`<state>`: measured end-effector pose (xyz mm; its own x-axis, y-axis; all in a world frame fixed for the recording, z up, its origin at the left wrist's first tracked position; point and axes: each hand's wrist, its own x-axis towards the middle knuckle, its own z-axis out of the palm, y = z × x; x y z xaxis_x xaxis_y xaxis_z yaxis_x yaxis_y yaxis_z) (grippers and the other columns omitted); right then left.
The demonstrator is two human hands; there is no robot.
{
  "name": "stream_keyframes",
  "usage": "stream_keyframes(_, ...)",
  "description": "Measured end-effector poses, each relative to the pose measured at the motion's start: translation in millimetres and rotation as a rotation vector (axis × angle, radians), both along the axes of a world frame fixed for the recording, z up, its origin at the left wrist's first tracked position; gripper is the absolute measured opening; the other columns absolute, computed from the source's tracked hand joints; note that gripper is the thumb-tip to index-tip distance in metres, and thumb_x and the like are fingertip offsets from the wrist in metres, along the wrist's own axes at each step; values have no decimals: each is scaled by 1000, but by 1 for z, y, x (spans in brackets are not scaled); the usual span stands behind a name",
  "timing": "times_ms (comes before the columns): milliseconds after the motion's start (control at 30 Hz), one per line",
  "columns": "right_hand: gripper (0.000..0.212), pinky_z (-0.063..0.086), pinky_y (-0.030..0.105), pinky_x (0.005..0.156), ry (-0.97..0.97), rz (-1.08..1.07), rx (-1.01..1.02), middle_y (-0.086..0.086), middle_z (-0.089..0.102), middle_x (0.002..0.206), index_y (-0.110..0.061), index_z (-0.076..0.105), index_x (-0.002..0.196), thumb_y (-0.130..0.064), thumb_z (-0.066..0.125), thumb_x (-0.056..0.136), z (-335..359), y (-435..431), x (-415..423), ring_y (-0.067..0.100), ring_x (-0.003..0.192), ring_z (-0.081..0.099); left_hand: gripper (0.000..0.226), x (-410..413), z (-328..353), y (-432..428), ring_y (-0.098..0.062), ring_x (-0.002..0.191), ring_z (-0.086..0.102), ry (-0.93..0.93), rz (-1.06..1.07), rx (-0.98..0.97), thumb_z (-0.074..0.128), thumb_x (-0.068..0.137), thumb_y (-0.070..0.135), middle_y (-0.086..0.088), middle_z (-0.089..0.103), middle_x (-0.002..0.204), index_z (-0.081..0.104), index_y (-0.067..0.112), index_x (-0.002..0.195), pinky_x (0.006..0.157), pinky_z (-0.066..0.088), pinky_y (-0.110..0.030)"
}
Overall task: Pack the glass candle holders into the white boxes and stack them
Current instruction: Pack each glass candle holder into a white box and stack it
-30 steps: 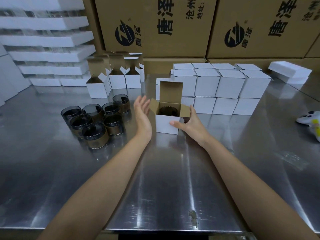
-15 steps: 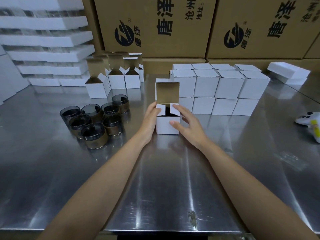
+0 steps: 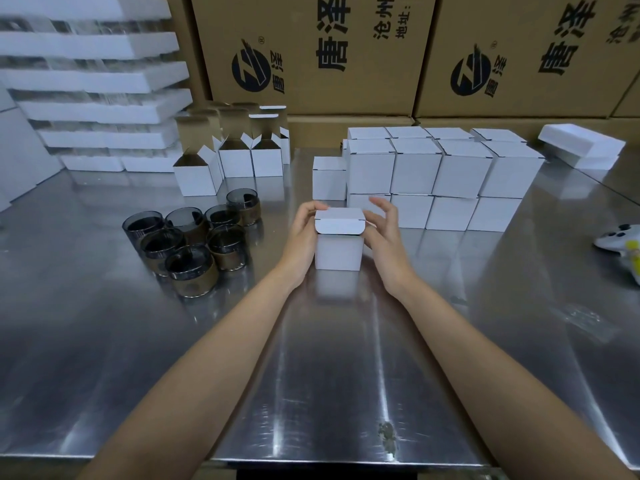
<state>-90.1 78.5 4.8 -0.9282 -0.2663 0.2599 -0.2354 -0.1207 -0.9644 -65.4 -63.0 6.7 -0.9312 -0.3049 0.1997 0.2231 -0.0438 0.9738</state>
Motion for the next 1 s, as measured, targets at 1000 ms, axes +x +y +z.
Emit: stream_keyframes(1000, 12, 41, 28, 102, 21, 69, 120, 8, 51, 132, -25, 54, 109, -25, 52, 98, 0, 6, 4, 18, 121, 51, 45, 8, -2, 3, 0, 103, 47, -2, -153, -193, 49, 80, 31, 15, 48, 114, 44, 21, 123, 85, 38, -8)
